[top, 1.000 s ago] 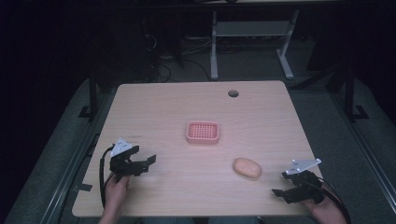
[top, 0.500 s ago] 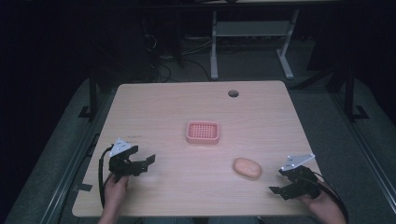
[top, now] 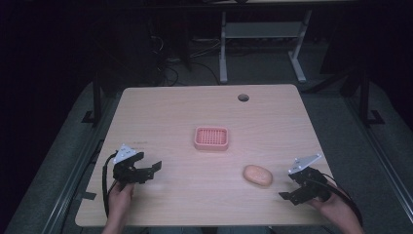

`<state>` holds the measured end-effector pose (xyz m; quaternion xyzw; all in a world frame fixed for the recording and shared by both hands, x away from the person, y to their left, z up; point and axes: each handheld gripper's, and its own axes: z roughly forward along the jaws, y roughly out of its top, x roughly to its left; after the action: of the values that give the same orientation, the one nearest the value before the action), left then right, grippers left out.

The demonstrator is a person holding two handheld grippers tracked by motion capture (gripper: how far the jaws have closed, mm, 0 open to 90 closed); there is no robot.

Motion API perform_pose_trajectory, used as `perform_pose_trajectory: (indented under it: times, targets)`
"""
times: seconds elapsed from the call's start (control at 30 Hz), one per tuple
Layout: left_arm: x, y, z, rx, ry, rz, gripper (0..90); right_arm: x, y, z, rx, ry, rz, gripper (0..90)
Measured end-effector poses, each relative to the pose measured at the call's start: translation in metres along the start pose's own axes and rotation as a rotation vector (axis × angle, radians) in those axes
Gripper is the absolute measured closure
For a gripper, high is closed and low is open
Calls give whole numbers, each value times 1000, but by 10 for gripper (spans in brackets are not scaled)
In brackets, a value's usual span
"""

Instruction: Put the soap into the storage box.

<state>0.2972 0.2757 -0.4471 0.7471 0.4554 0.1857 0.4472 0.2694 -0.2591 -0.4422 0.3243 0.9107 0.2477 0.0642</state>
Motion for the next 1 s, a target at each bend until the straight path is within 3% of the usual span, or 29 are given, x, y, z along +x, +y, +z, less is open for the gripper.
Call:
perform_pose_trajectory:
  times: [0.37,0.73,1.0]
  targets:
    - [-1,0,0,0,-3,-5,143,-3,13,2,26,32,1,179]
    - [0,0,-1,-3,-5,-6,142,-1,29,6,44,28,-38,174]
    - [1,0,-2,-15,-5,-19,143,1,37,9,52,38,-40,173]
